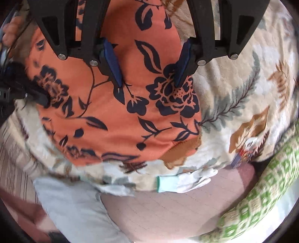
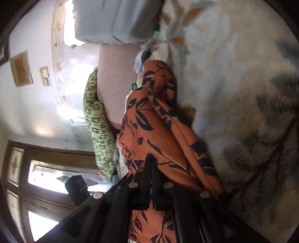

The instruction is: Fold small clothes

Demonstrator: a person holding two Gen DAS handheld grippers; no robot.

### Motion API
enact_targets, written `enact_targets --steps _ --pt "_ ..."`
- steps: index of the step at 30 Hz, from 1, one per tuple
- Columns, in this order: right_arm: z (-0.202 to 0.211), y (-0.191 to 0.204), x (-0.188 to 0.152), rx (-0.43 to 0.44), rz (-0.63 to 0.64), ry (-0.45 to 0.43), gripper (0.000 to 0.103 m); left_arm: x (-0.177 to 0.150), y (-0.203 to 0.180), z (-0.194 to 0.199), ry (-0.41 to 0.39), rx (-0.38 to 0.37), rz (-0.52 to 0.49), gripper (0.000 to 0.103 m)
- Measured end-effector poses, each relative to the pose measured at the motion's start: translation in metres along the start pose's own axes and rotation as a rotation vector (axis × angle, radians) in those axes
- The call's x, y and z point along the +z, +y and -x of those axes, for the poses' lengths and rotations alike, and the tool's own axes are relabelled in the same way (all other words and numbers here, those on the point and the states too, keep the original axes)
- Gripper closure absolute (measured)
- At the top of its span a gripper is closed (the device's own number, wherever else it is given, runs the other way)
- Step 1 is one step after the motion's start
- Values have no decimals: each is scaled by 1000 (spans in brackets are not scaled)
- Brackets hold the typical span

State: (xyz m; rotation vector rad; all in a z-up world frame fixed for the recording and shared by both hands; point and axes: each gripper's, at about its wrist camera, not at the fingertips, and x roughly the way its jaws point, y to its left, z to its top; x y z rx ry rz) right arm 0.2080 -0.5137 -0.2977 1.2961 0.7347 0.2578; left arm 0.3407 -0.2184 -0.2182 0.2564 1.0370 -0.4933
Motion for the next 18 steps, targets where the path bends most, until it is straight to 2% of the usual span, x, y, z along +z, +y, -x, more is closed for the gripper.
enact_targets --steps 1,2,5,7,9,13,16,18 --pt "3 7 -1 -3 7 -20 100 2 5 7 -14 -15 13 47" --pt "6 16 -1 12 22 -45 95 4 7 14 -35 -14 9 48" --pt "22 54 4 -27 162 -94 95 20 6 28 -117 54 -54 48" --pt "21 81 8 -26 244 -105 95 34 7 23 -105 66 -69 48" --pt "14 94 11 -51 270 -107 95 47 8 8 -62 109 -77 48" --pt "-21 104 30 -241 324 -51 95 63 13 -27 30 154 -59 48" --pt "-59 92 48 -354 303 58 95 65 9 -49 66 178 -86 45" --pt "-80 81 57 -471 300 45 98 69 8 -58 63 203 -100 39"
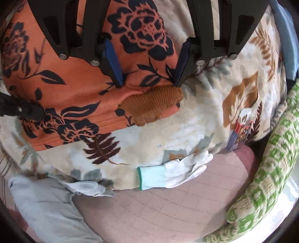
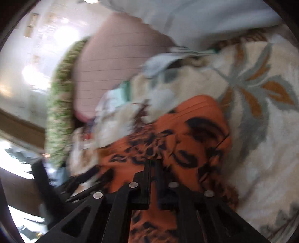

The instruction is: Fold small clothes

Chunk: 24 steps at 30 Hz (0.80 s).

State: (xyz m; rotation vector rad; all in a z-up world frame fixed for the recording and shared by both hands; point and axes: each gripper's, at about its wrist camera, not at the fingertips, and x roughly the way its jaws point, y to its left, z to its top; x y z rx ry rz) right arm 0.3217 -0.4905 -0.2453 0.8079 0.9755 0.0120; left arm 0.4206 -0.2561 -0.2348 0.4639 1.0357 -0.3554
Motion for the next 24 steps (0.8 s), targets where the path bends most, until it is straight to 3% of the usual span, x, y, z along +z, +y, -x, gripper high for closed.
enact_targets --steps 1,4,8,9,11,13,16,18,20,21,22,24 --pt "-8 -3 3 -3 5 -6 103 2 2 -2 7 -4 6 36" --pt "-10 -20 9 53 -74 -8 103 5 19 0 12 -79 93 37" --pt "24 -4 10 60 -21 -97 95 -5 38 25 -81 -148 190 37" --pt "29 0 9 86 -15 -91 95 -10 36 27 -85 -125 169 37" --pt "31 8 0 96 22 -27 95 -20 27 16 -1 -64 82 37" --pt "15 8 -17 -33 81 69 97 -32 32 19 8 -114 129 38" --pt "32 -5 -34 51 26 44 97 -52 49 44 -26 -241 235 38" --pt "57 -9 -37 97 -29 39 95 -70 53 60 -40 -275 256 37" --pt "88 -13 -43 178 -15 -23 95 -91 56 73 -42 -337 272 31" --pt "100 -15 -48 197 -3 -45 92 -103 58 77 -37 -369 289 27" --pt "107 -18 -53 203 -20 -57 81 -112 59 80 -27 -393 305 25" --pt "118 -30 -64 196 -53 -63 49 -130 60 84 -3 -443 334 24"
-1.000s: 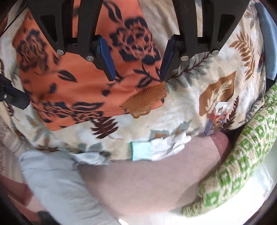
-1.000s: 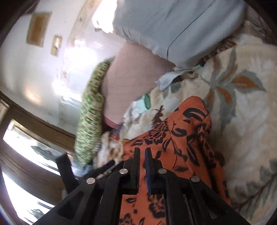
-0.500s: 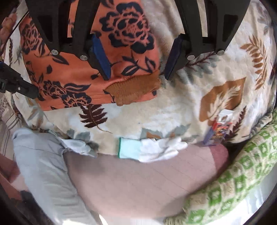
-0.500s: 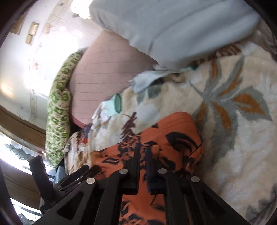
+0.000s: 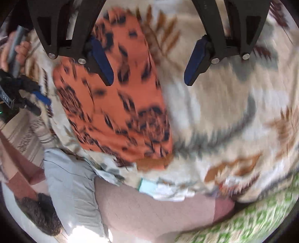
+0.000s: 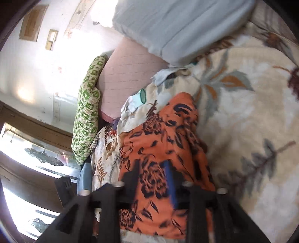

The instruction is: Fold small clothes

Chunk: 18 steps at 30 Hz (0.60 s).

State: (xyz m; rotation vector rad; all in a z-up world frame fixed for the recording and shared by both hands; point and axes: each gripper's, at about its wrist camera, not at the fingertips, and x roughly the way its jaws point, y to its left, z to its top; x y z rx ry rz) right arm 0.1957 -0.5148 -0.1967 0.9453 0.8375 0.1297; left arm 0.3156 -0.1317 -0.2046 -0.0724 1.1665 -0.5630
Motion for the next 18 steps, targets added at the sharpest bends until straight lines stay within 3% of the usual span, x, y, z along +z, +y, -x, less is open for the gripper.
enact_targets --steps 1,2,8,13,18 --pt "7 -5 -5 -10 -7 -20 26 -6 2 2 0 -10 14 23" --pt "15 -12 -10 -21 -13 -44 24 -10 5 1 1 -15 36 22" --pt "2 -44 -12 -42 -45 61 24 -9 -4 -23 -1 5 54 21" --pt "-39 -53 -11 -29 -28 158 24 -4 -32 -31 -53 88 -55 21" --pt "-60 -54 -10 51 -4 208 24 -1 -47 -40 -78 139 -120 21"
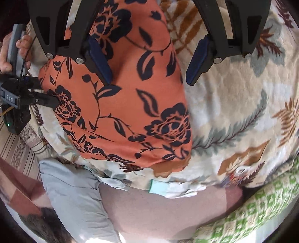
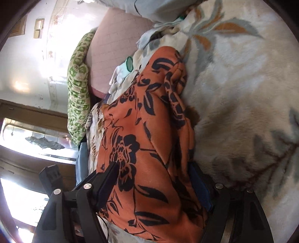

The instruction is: Fold small clothes

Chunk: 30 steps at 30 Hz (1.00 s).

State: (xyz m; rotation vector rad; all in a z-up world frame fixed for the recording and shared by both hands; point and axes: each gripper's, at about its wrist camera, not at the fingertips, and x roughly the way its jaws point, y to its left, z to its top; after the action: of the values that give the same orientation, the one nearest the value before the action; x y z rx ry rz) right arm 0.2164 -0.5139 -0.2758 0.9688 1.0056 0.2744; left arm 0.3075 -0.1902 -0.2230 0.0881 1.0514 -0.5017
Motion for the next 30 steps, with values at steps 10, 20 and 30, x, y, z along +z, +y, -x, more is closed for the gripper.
enact_targets --steps 10,20,30 --pt "-17 16 3 11 49 24 25 6 -14 -8 -40 57 -59 21" --pt "-33 30 -2 -94 94 12 36 8 -24 -12 -69 77 -103 21" --pt "-31 50 -5 -88 129 -5 46 9 -22 0 -109 53 -106 62"
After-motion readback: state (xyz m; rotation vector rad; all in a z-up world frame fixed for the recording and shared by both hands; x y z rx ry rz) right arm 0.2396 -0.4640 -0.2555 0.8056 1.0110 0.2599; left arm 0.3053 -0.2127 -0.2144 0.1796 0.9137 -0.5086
